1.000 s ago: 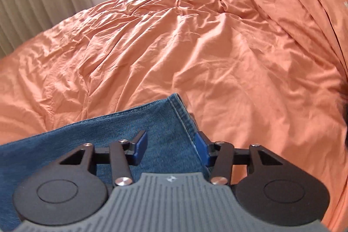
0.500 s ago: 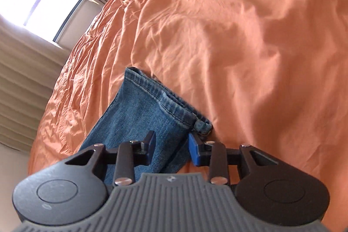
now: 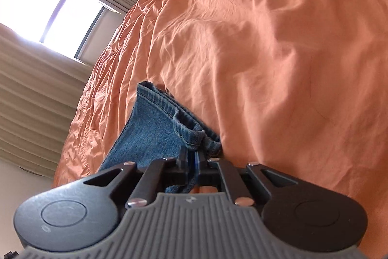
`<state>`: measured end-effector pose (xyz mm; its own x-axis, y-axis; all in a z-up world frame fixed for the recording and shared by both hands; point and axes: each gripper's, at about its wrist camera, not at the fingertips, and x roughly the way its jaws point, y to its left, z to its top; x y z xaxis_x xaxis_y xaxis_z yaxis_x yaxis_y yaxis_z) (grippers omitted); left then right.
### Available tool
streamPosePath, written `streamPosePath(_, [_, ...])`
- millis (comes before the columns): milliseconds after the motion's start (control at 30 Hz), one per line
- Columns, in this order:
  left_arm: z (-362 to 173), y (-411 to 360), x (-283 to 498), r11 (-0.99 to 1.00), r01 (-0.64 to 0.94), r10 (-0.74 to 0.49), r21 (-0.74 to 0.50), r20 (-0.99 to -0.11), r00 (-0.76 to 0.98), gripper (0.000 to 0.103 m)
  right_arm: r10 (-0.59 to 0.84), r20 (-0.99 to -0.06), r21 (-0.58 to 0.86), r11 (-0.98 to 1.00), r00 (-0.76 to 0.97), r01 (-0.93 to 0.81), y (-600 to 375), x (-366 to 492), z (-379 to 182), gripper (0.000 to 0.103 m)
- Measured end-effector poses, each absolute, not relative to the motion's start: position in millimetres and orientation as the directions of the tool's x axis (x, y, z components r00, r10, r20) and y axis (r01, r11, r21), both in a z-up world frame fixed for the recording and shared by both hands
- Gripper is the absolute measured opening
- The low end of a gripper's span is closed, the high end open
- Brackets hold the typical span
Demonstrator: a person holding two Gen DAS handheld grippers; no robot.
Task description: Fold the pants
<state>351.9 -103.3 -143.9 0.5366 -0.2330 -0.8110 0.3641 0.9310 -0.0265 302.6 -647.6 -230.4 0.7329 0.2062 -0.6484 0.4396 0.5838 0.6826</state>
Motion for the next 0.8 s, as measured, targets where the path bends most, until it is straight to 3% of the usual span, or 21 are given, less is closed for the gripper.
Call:
streamPosePath(67, [-149, -120, 357, 0.92, 0.391, -0.243, -0.02, -0.813, 0.529, 0.043, 0.206, -0.633, 0.7, 0.565, 0.747, 0.438, -650, 292, -229, 0.013])
streamPosePath(133, [-155, -135, 361, 0.913, 0.408, -0.237, 0.007, -0.806, 0.542, 0.043, 0.222, -0.616, 0.728, 0.528, 0.756, 0.438, -652, 283, -231, 0.043])
streamPosePath(167, [-158, -141, 363, 0.907, 0.42, -0.246, 0.008, -0.801, 0.545, 0.043, 0.236, -0.609, 0.74, 0.511, 0.757, 0.436, -653, 281, -234, 0.043])
streamPosePath(300, [-176, -160, 383, 0.9, 0.426, -0.306, -0.09, -0.827, 0.472, 0.036, 0.284, -0.581, 0.784, 0.448, 0.763, 0.43, -650, 285, -256, 0.042])
streamPosePath(367, [-183, -171, 390, 0.902, 0.427, -0.29, -0.065, -0.824, 0.487, 0.035, 0.281, -0.567, 0.797, 0.425, 0.775, 0.429, -650, 291, -266, 0.034])
streamPosePath(433, [-189, -182, 400, 0.901, 0.43, -0.284, -0.055, -0.823, 0.491, 0.035, 0.274, -0.551, 0.813, 0.392, 0.789, 0.431, -653, 296, -276, 0.02])
streamPosePath(533, [-193, -194, 419, 0.907, 0.416, -0.286, -0.062, -0.815, 0.503, 0.03, 0.268, -0.528, 0.835, 0.335, 0.806, 0.436, -658, 299, -288, 0.009])
streamPosePath(700, [-208, -209, 456, 0.925, 0.374, -0.262, -0.072, -0.832, 0.489, 0.014, 0.25, -0.512, 0.84, 0.344, 0.821, 0.419, -656, 298, -289, 0.005])
streamPosePath(800, [-214, -214, 461, 0.922, 0.383, -0.253, -0.055, -0.835, 0.488, 0.01, 0.236, -0.512, 0.837, 0.353, 0.826, 0.418, -654, 297, -289, 0.003])
